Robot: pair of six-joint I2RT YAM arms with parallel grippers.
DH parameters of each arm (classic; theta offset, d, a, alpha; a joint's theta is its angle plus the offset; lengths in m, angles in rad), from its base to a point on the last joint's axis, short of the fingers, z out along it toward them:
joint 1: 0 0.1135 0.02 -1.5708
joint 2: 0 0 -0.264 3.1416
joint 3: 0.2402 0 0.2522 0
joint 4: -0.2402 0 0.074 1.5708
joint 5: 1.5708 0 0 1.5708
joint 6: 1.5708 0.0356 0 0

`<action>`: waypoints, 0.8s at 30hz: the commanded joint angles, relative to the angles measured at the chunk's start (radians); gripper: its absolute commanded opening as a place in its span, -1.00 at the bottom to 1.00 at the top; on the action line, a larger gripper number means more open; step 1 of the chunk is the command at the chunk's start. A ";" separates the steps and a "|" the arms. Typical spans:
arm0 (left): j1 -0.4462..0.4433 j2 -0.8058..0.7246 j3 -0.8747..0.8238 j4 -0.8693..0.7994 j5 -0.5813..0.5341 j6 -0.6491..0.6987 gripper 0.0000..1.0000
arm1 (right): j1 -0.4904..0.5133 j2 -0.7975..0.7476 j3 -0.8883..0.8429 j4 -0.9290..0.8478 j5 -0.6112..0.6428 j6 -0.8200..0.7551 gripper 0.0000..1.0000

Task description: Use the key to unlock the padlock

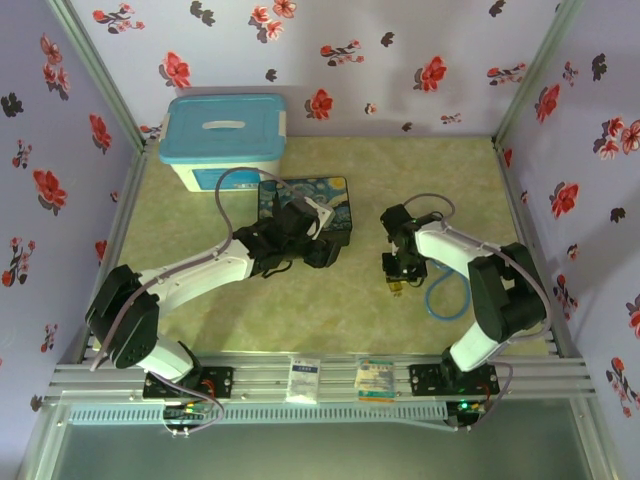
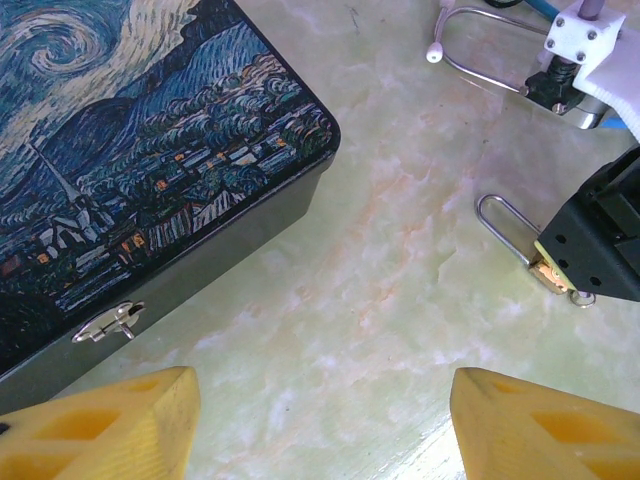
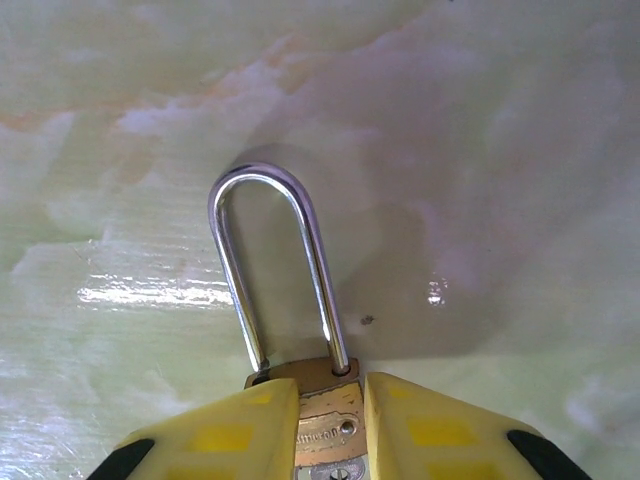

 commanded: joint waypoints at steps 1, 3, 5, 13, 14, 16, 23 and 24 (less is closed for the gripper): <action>-0.005 0.008 -0.014 -0.014 -0.024 0.021 0.35 | 0.000 0.017 -0.028 -0.004 0.060 0.024 -0.49; -0.006 0.008 -0.014 -0.018 -0.024 0.021 0.35 | 0.000 0.011 -0.033 0.002 0.062 0.027 -0.52; -0.006 0.006 -0.016 -0.021 -0.024 0.020 0.36 | 0.002 -0.001 -0.037 0.000 0.075 0.035 -0.51; -0.005 -0.066 -0.008 -0.044 -0.085 0.000 0.41 | -0.009 -0.174 -0.012 0.037 0.065 0.070 -0.04; -0.005 -0.094 -0.016 -0.038 -0.099 -0.002 0.56 | -0.009 -0.204 -0.008 0.043 0.082 0.073 0.04; -0.003 -0.167 -0.031 -0.034 -0.150 -0.004 0.99 | -0.011 -0.273 0.008 0.053 0.130 0.066 0.51; 0.106 -0.476 -0.199 0.002 -0.406 -0.036 0.99 | -0.105 -0.452 0.015 0.150 0.279 -0.013 0.99; 0.141 -0.511 -0.236 0.017 -0.425 -0.034 0.99 | -0.127 -0.467 0.004 0.179 0.286 -0.040 0.99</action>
